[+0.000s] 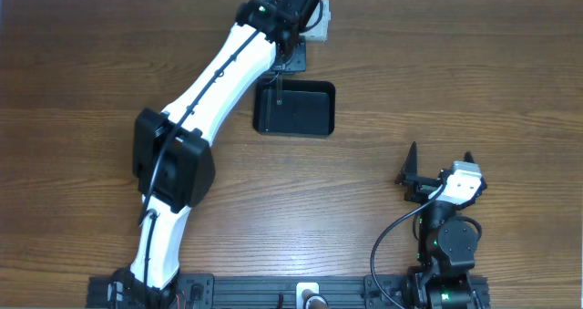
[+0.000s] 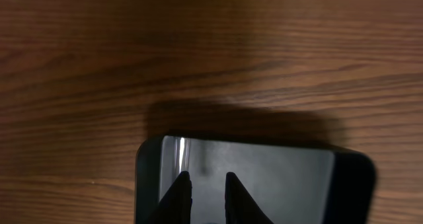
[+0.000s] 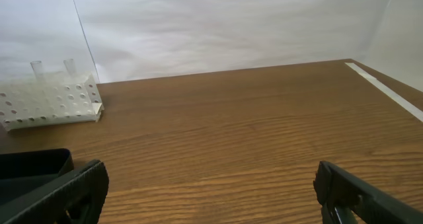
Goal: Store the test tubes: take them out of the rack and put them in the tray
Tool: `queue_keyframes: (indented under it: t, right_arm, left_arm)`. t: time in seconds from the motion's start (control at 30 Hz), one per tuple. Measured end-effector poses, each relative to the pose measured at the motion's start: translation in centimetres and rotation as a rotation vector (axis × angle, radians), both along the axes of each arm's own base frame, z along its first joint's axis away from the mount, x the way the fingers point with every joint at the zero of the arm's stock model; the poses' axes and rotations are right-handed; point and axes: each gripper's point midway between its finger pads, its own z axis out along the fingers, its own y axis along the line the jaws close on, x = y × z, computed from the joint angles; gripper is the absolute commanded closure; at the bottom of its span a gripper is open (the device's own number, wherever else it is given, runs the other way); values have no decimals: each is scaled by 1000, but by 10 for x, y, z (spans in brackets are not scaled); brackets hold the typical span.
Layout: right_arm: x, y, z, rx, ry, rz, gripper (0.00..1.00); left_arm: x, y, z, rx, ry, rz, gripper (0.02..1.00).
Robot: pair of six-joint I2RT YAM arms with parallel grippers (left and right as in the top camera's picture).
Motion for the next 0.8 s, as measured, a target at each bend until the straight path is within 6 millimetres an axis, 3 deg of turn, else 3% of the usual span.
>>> queue_keyframes:
  t: [0.53,0.8]
  right_arm:
    - [0,0,0,0,0,0,7]
    - [0,0,0,0,0,0,9]
  left_arm:
    - [-2,2,-48,50,84,3,919]
    - [-1,0,-52,45,87,2,910]
